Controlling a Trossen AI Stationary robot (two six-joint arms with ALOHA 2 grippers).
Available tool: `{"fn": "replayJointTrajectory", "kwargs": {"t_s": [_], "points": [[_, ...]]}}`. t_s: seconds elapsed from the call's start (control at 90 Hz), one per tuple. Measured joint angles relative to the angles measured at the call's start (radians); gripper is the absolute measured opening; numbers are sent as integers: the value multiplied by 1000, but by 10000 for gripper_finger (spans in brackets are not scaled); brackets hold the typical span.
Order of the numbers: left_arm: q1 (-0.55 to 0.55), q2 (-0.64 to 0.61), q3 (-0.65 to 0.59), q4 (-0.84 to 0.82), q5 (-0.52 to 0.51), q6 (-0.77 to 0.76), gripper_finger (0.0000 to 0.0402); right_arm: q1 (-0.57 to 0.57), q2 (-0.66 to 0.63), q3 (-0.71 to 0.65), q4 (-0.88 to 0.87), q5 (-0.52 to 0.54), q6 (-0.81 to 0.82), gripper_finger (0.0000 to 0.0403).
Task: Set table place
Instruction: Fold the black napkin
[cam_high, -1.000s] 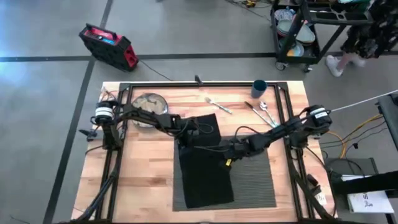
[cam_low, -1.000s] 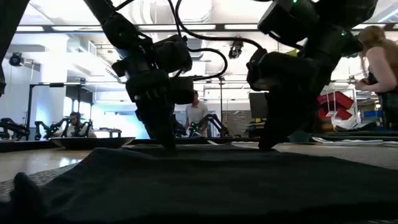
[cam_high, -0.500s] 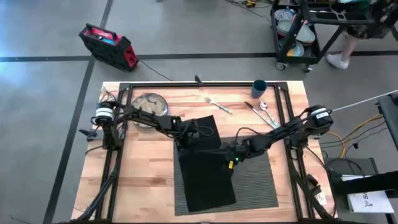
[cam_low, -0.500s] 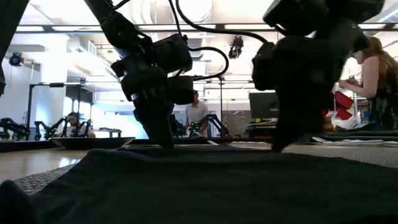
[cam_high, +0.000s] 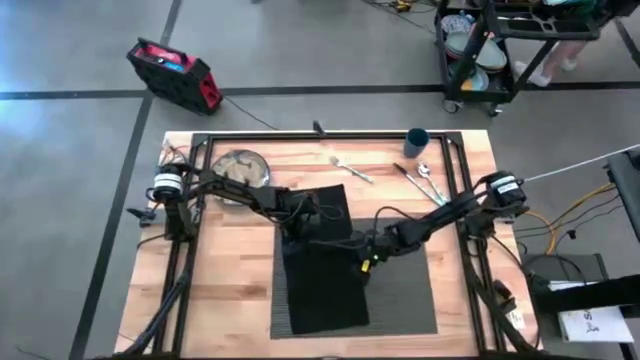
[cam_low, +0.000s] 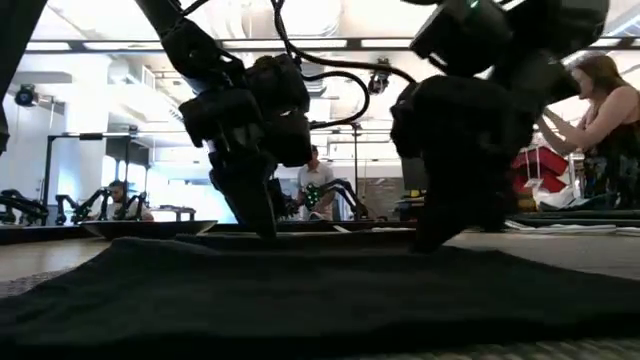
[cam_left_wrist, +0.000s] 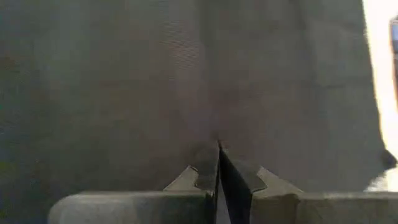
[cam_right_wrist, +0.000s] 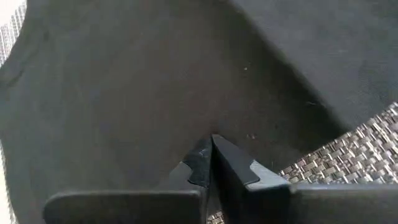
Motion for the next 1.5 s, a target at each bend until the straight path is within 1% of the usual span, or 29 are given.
{"fn": "replayJointTrajectory", "kwargs": {"t_s": [0.067,0.3,0.489,0.667,0.778,0.844,0.9,1.0,1.133,1.211,1.289,1.389,1.444,1.5], "points": [[-1,0,-1,0,26,2,0,-22,6,0,13,3,-6,0],[1,-3,-1,3,22,5,0,-53,7,-1,34,7,-23,0],[11,-26,45,18,14,12,0,-53,-44,-6,-22,65,-24,0],[9,-26,110,17,-37,31,0,-55,-101,-6,-96,127,-30,0],[10,-28,121,14,-129,32,0,-74,-110,-6,-135,132,-1,0],[11,-27,123,16,-173,33,0,-95,-114,-9,-129,131,38,0],[13,-28,121,16,-192,32,0,-117,-118,-19,-117,114,63,0],[13,-28,111,2,-195,32,0,-166,-143,-56,-40,33,74,0],[13,-33,98,-48,-218,35,0,-225,-207,-156,81,-78,88,2],[13,-42,85,-79,-236,46,0,-246,-250,-221,157,-131,110,16],[13,-53,79,-91,-269,50,0,-259,-280,-272,209,-174,145,44],[13,-61,77,-125,-328,61,0,-260,-283,-313,215,-183,197,90],[13,-64,76,-139,-361,71,0,-260,-281,-317,225,-183,212,115],[13,-65,76,-143,-372,79,0,-262,-276,-311,245,-182,217,135]]}}
